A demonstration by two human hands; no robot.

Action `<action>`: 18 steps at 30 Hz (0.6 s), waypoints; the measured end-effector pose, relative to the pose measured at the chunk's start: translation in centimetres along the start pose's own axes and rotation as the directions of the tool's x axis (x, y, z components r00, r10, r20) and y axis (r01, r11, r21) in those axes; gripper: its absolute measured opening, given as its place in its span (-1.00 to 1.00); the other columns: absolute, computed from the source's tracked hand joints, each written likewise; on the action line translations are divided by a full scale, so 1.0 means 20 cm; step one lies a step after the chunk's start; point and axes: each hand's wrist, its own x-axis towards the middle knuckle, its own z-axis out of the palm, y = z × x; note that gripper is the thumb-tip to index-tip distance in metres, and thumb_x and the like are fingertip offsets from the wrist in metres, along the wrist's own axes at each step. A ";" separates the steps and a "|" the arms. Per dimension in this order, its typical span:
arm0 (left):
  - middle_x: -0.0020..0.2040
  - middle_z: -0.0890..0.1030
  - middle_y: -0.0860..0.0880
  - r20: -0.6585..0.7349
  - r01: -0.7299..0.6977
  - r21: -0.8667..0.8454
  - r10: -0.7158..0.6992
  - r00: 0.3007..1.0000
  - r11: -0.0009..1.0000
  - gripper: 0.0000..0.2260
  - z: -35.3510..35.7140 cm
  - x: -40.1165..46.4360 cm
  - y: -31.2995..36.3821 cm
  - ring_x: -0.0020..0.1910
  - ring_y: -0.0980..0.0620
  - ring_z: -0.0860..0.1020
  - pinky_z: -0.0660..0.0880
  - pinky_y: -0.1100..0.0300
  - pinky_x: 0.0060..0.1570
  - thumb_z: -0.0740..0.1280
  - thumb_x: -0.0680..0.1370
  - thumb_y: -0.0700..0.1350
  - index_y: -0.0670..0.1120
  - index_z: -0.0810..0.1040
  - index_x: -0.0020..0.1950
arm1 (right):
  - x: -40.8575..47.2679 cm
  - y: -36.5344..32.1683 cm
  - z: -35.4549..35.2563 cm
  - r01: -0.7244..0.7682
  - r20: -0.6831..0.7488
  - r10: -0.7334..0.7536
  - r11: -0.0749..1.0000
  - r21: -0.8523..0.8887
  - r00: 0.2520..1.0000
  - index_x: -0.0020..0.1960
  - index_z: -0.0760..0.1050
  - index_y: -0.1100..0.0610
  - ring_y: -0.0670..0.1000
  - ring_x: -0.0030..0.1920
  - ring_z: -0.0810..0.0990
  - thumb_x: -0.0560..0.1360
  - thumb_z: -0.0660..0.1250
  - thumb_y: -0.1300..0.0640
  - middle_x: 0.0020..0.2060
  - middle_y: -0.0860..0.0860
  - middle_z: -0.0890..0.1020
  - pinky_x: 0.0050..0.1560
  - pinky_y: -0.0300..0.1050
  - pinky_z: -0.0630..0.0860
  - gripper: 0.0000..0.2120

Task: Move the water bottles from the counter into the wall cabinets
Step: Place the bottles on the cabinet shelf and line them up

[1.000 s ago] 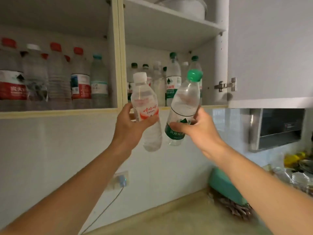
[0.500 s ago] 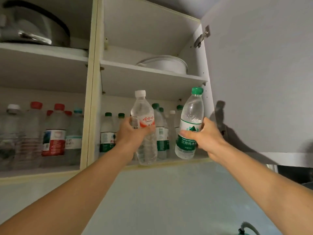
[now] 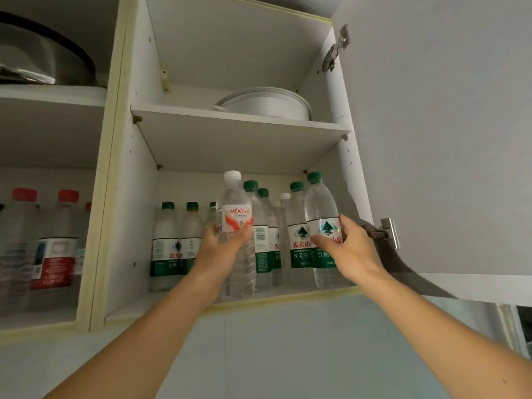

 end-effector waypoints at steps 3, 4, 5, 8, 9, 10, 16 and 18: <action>0.18 0.63 0.02 0.015 0.007 0.010 -0.007 1.000 1.000 -0.44 0.04 0.02 -0.01 0.13 -0.03 0.61 0.48 -0.18 0.26 0.44 0.41 0.27 0.11 0.44 0.34 | 0.01 0.04 0.01 0.018 -0.034 -0.019 1.000 -0.025 0.999 0.25 0.48 0.00 -0.02 0.01 0.66 0.48 0.50 -0.05 0.04 -0.09 0.68 0.11 0.07 0.60 -0.60; 0.17 0.64 0.02 0.016 0.003 0.017 -0.003 1.000 1.000 -0.48 0.06 0.03 -0.02 0.11 -0.02 0.63 0.50 -0.17 0.24 0.44 0.44 0.25 0.11 0.45 0.33 | 0.01 0.05 0.01 0.024 -0.044 -0.025 0.999 -0.034 0.999 0.23 0.48 0.00 -0.01 0.03 0.66 0.49 0.50 -0.04 0.04 -0.09 0.68 0.10 0.07 0.61 -0.62; 0.15 0.65 0.03 0.014 0.000 0.026 0.000 1.000 1.000 -0.53 0.07 0.04 -0.02 0.09 -0.01 0.64 0.51 -0.17 0.21 0.44 0.46 0.24 0.13 0.46 0.30 | 0.01 0.06 0.02 0.028 -0.055 -0.031 0.998 -0.052 0.998 0.23 0.47 0.00 0.01 0.05 0.65 0.49 0.49 -0.04 0.06 -0.08 0.67 0.11 0.09 0.60 -0.62; 0.09 0.66 0.02 -0.001 -0.015 0.040 0.015 1.000 0.999 -0.63 0.13 0.06 -0.05 0.05 -0.02 0.65 0.51 -0.16 0.18 0.41 0.50 0.23 0.13 0.46 0.22 | 0.01 0.11 0.04 0.028 -0.104 -0.047 0.983 -0.180 0.993 0.38 0.38 0.01 0.09 0.16 0.59 0.51 0.47 -0.05 0.18 0.00 0.58 0.13 0.17 0.57 -0.49; 0.08 0.66 0.03 -0.010 -0.026 0.047 0.027 1.000 0.999 -0.64 0.15 0.06 -0.05 0.04 -0.01 0.64 0.50 -0.13 0.16 0.40 0.50 0.24 0.13 0.46 0.20 | 0.01 0.14 0.05 0.023 -0.121 -0.052 0.972 -0.233 0.991 0.45 0.33 0.01 0.12 0.18 0.57 0.51 0.46 -0.06 0.22 0.03 0.54 0.13 0.18 0.57 -0.43; 0.08 0.65 0.04 -0.018 -0.037 0.056 0.038 0.999 0.998 -0.65 0.17 0.06 -0.06 0.04 0.00 0.63 0.50 -0.10 0.14 0.40 0.50 0.24 0.13 0.46 0.19 | 0.01 0.16 0.06 0.021 -0.133 -0.059 0.963 -0.270 0.989 0.50 0.28 0.01 0.14 0.19 0.56 0.52 0.45 -0.05 0.25 0.05 0.51 0.12 0.17 0.56 -0.38; 0.15 0.61 0.03 -0.001 -0.085 0.068 0.086 0.996 0.994 -0.58 0.23 0.04 -0.07 0.13 0.01 0.60 0.48 0.04 0.09 0.46 0.53 0.08 0.04 0.42 0.32 | -0.01 0.25 0.11 0.029 -0.172 -0.083 0.955 -0.295 0.982 0.57 0.18 -0.01 0.17 0.27 0.52 0.53 0.45 0.00 0.31 0.09 0.47 0.14 0.17 0.53 -0.29; 0.14 0.61 0.05 0.002 -0.104 0.091 0.104 0.995 0.990 -0.59 0.24 0.04 -0.08 0.12 0.04 0.60 0.47 0.03 0.12 0.46 0.53 0.06 0.04 0.42 0.31 | 0.00 0.26 0.11 0.041 -0.184 -0.098 0.956 -0.289 0.978 0.56 0.19 -0.02 0.17 0.26 0.53 0.53 0.46 0.00 0.31 0.09 0.48 0.12 0.14 0.53 -0.29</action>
